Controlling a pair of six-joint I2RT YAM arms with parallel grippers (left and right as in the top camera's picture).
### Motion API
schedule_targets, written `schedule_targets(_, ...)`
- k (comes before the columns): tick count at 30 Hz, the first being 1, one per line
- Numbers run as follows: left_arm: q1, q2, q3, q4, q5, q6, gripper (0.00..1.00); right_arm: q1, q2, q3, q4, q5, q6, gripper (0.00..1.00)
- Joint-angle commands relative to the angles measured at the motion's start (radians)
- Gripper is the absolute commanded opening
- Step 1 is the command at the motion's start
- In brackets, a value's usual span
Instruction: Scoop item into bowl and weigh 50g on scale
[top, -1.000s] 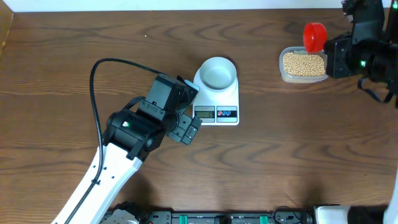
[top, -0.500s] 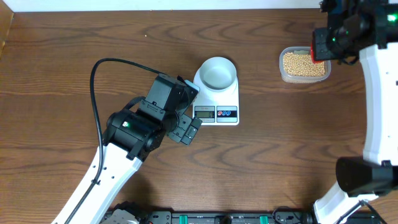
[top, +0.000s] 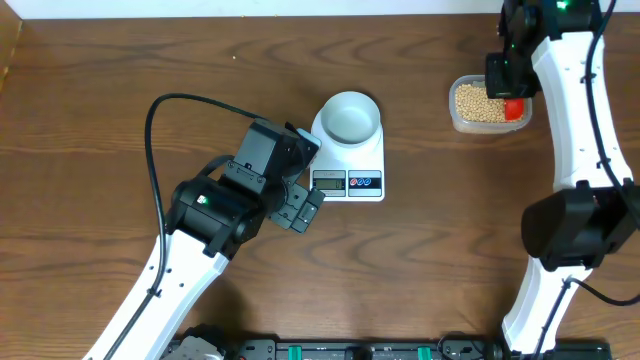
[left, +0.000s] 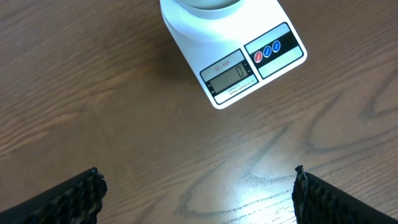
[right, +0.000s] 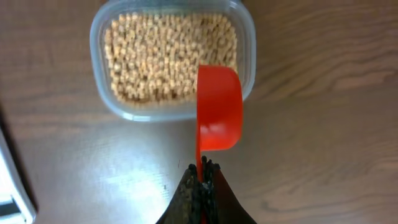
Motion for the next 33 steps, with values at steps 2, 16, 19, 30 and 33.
schedule_targets(2, 0.004, -0.002, 0.005, 0.0, 0.006, 0.006, 0.98, -0.005, 0.026, 0.012, 0.025, 0.039, 0.033, 0.01)
schedule_targets(16, 0.004, -0.002, 0.005, 0.0, 0.006, 0.006, 0.98, -0.011, 0.1, 0.011, 0.1, 0.06, 0.037, 0.01)
schedule_targets(19, 0.004, -0.002, 0.005, 0.0, 0.006, 0.006, 0.98, -0.011, 0.109, 0.011, 0.1, 0.066, 0.048, 0.01)
schedule_targets(30, 0.004, -0.002, 0.005, 0.0, 0.006, 0.006, 0.98, -0.011, 0.154, 0.01, 0.096, 0.069, 0.06, 0.01)
schedule_targets(33, 0.004, -0.002, 0.005, 0.0, 0.006, 0.006, 0.98, -0.01, 0.172, 0.01, 0.089, 0.033, 0.06, 0.01)
